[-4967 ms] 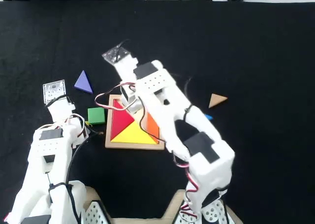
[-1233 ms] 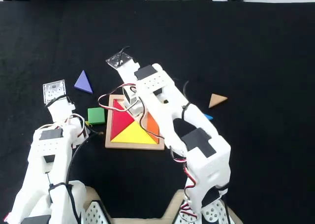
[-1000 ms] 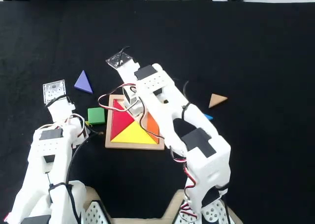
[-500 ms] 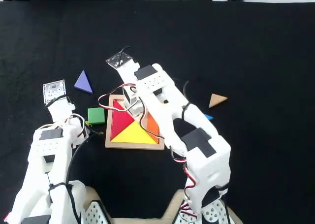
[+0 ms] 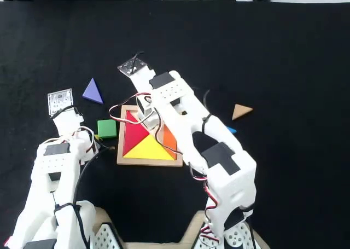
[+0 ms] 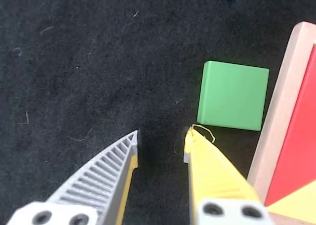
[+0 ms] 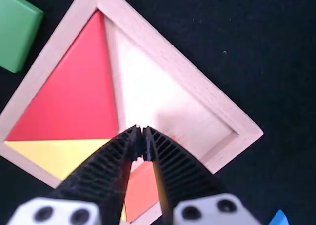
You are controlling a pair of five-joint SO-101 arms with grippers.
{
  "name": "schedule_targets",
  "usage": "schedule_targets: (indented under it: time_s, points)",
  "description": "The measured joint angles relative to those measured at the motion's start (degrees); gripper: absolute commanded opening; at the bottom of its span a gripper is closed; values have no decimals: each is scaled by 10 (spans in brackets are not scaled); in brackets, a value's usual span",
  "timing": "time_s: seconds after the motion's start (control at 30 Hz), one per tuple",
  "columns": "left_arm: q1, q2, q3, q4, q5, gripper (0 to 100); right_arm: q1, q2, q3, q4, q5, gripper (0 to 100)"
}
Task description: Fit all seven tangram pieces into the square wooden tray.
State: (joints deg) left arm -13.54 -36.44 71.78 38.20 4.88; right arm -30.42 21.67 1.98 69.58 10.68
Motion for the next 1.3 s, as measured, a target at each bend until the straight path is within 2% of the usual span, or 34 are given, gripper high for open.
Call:
schedule_targets:
  time_s: [1.3]
  points:
    - [0, 0, 0, 0, 0, 159, 0, -1, 17, 0, 0, 11]
